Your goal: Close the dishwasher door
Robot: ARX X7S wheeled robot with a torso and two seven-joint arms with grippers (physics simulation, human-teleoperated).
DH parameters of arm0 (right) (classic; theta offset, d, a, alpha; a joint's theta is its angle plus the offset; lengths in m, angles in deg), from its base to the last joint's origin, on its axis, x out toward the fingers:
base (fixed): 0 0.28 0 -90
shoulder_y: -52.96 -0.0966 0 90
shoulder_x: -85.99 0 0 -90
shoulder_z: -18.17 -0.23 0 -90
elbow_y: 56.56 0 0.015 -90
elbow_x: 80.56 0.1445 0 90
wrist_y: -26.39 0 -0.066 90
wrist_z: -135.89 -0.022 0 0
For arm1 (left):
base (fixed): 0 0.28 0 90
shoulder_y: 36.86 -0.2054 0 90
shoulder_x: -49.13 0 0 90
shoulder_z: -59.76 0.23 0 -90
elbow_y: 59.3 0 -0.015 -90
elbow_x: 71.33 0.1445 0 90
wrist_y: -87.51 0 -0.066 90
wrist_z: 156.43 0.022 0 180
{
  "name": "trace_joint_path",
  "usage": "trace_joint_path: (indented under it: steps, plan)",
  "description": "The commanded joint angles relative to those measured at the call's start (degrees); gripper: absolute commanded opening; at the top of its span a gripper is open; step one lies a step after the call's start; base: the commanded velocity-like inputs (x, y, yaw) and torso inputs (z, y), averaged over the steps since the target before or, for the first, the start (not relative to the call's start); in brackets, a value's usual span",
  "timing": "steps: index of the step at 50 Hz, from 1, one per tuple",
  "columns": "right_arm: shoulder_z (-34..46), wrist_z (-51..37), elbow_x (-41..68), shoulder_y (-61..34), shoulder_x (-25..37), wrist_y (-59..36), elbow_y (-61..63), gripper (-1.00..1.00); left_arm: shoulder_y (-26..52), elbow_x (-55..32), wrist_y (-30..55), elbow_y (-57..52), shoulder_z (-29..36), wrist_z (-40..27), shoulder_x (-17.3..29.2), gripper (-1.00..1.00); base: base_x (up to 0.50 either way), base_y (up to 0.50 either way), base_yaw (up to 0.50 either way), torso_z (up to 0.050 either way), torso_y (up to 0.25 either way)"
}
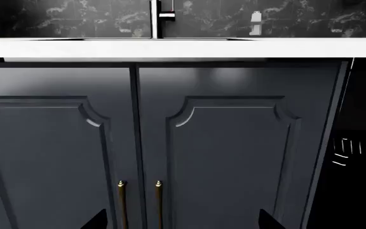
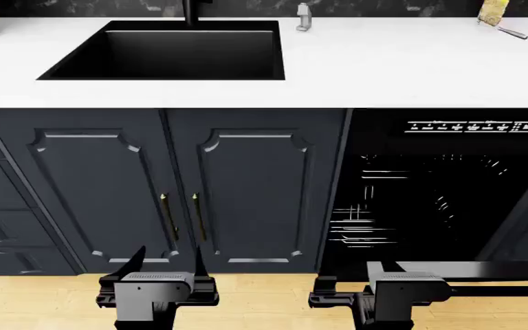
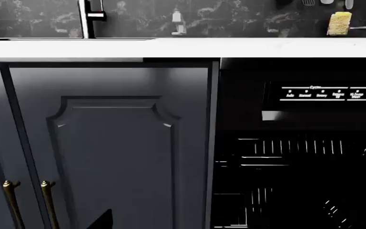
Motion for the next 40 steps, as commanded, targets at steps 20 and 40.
trace_joint_path:
  steps: [20,40]
  plan:
    - [5.01,-1.6,3.25,-1.6,3.66,-8.08,-1.28,1.0,-0.91,-1.02,-1.51,0.19,5.23,-3.36,3.97,1.0,0.0,0.0,0.0,-0.031,-0.008]
    - [6.41,-3.83,4.19,-1.6,4.83,-6.77,-1.49,1.0,-0.5,-3.55,-0.24,-0.01,6.15,-4.57,5.07,1.0,0.0,0.0,0.0,-0.05,0.0]
